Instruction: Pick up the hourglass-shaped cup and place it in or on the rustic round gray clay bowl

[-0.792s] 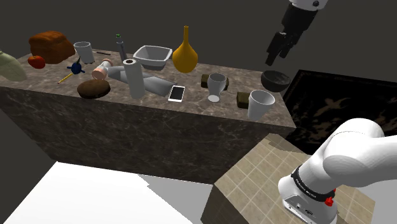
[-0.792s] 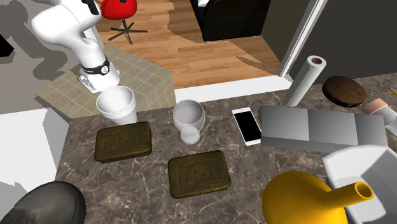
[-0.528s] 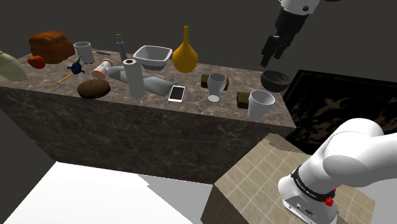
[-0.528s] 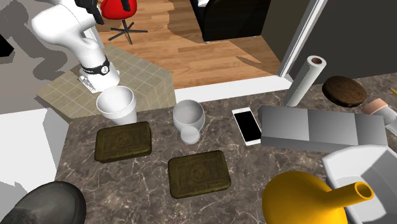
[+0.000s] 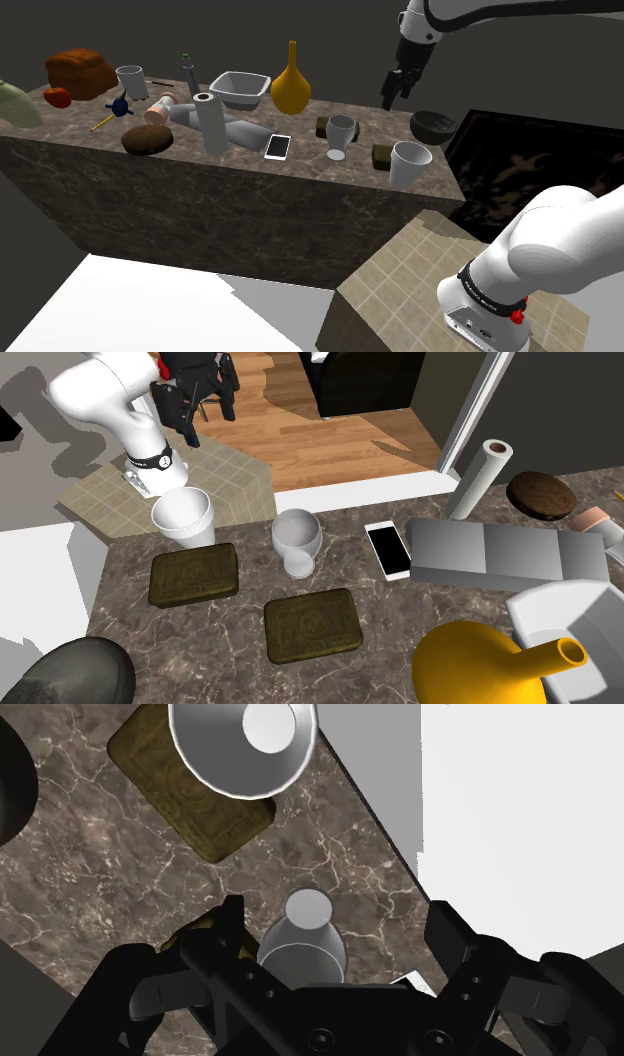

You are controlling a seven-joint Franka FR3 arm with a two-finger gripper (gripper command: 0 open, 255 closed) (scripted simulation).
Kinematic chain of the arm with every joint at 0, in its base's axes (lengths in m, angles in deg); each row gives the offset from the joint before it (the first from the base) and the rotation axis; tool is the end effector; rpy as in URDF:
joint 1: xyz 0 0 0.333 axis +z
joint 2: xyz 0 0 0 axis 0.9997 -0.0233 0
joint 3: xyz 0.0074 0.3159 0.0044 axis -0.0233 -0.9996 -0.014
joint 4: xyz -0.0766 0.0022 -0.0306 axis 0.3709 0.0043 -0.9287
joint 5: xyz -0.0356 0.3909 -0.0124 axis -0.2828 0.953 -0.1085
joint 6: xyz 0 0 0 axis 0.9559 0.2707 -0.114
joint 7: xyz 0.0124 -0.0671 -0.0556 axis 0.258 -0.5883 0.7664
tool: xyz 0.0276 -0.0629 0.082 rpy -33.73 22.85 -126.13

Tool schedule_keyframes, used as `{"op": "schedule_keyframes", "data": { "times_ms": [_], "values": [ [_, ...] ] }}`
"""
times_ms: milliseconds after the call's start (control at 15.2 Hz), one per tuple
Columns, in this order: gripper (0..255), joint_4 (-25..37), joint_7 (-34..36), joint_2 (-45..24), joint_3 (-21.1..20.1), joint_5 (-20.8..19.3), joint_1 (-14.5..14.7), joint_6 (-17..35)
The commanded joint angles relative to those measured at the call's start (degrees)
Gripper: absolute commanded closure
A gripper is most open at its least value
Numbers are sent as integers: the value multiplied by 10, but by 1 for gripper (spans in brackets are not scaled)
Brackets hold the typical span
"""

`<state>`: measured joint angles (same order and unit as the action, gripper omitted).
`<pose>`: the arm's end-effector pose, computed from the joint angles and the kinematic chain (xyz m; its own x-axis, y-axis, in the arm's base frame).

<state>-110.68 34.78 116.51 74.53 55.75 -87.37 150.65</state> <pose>0.4141 -0.0511 0.5468 0.9943 0.0910 0.0558 0.0868 -0.9935 0.0731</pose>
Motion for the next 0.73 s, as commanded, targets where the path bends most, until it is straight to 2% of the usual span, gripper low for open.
{"op": "schedule_keyframes", "data": {
  "times_ms": [0, 660],
  "values": [
    [0, 15, -13, -45, 8, -1, 1, 27],
    [0, 131, -84, -264, 35, 12, 0, 116]
  ]
}}
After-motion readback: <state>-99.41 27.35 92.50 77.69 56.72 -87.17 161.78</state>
